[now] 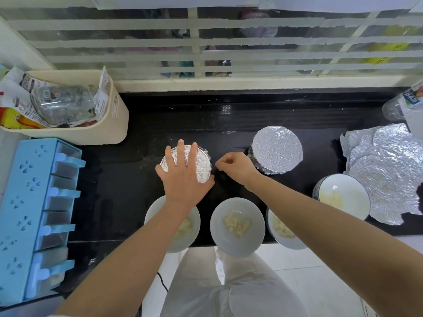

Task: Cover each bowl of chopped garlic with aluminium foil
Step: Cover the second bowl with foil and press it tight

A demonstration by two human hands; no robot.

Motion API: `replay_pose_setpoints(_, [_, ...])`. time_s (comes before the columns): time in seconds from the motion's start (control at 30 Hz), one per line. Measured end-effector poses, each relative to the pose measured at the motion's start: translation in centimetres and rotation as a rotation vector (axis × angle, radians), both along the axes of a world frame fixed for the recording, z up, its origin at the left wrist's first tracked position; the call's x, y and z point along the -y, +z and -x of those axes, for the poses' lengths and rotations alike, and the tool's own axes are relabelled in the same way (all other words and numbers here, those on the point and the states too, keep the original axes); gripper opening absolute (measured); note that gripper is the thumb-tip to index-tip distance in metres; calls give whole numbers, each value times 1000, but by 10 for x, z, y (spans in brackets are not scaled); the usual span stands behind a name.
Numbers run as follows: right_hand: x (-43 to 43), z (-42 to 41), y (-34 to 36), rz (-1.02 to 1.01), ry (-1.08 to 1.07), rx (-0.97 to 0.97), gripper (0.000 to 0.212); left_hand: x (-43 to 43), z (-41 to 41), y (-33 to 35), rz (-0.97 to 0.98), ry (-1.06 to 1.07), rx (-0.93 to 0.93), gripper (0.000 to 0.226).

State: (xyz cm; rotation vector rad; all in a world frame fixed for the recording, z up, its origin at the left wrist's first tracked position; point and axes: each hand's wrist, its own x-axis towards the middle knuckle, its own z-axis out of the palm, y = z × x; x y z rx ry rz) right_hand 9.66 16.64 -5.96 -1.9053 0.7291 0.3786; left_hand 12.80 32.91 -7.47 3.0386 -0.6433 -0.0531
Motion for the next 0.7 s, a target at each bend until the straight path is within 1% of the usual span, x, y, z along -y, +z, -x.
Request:
replay_pose_setpoints(0.03, [1, -1, 0, 29, 25, 36, 15, 0, 0, 0, -1, 1, -4, 95])
replay_pose_setpoints(0.13, [-1, -3, 1, 23, 144, 121, 42, 0, 0, 1, -6, -8, -5, 95])
replay_pose_setpoints(0.17, [-3, -4, 1, 19, 174, 150, 46, 0, 0, 0, -3, -15, -3, 95])
replay_pose_setpoints(0.27, [-8, -5, -2, 25, 202, 234, 45, -1, -1, 0, 3, -35, -2, 95])
replay_pose_setpoints(0.43, [-8, -5, -4, -23, 137, 244, 57, -2, -2, 0, 4, -58, 5, 97])
replay_pose_setpoints(0.6, [-2, -4, -8, -104, 109, 244, 54, -3, -3, -1, -1, -64, 1, 95])
replay_pose_setpoints(0.7, [0, -3, -7, -134, 128, 249, 50, -3, -3, 1, -4, -78, -1, 91])
